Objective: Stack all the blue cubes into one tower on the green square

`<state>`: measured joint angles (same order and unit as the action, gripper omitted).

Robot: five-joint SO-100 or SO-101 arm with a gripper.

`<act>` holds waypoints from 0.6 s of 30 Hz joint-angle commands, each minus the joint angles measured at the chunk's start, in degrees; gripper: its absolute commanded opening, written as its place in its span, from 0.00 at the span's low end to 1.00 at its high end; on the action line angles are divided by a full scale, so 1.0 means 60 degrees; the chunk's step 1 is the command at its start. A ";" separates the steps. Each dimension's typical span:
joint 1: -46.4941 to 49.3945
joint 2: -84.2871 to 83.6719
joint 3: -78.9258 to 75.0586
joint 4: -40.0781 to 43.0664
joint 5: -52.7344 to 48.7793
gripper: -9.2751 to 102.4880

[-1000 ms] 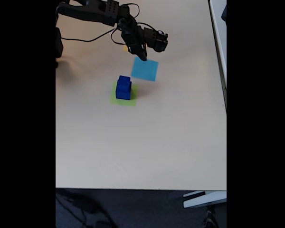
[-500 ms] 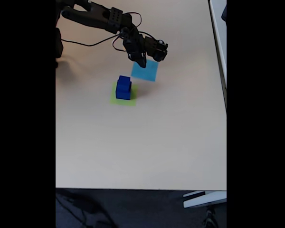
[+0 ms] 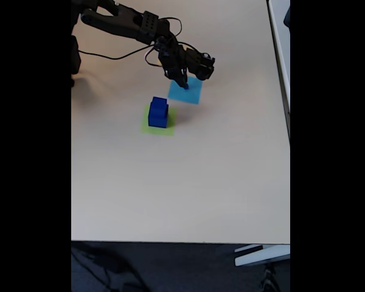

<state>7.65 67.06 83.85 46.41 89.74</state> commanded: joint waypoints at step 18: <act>-0.0981 0.1523 0.0073 -0.0645 0.0161 0.23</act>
<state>3.25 68.29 84.20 44.38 89.74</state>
